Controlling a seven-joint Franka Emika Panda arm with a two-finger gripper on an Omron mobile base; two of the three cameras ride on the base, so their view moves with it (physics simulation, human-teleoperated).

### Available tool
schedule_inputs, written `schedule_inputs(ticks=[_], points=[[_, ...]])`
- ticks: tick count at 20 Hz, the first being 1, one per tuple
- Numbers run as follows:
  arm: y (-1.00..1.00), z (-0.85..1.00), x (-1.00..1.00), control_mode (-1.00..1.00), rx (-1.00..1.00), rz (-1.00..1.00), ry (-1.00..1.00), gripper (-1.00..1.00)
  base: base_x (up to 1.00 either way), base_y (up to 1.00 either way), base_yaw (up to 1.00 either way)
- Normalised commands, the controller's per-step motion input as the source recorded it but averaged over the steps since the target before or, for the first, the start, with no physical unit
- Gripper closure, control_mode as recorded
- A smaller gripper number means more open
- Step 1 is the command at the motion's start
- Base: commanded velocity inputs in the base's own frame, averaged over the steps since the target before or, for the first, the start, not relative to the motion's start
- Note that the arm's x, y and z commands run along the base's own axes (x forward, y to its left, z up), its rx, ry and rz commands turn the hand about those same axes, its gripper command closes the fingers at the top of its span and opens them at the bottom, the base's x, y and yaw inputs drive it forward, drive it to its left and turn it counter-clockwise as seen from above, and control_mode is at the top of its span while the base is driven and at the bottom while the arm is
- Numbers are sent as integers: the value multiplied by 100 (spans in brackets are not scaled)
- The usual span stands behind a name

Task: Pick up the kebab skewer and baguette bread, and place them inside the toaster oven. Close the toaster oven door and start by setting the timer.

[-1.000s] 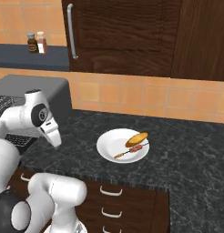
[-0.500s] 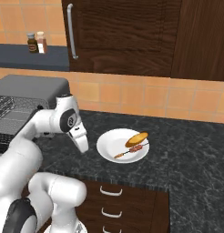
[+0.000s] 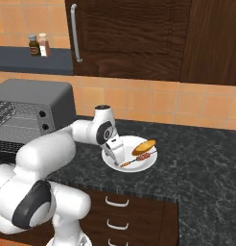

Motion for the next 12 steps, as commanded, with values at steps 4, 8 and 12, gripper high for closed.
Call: schedule_inputs(ticks=[4,8,12], points=[[-55,-26,41,-100,0,0,0,-100,0,0,0],[-33,-24,28,-100,0,0,2,-100,0,0,0],[-3,-21,14,-100,0,0,0,-100,0,0,0]])
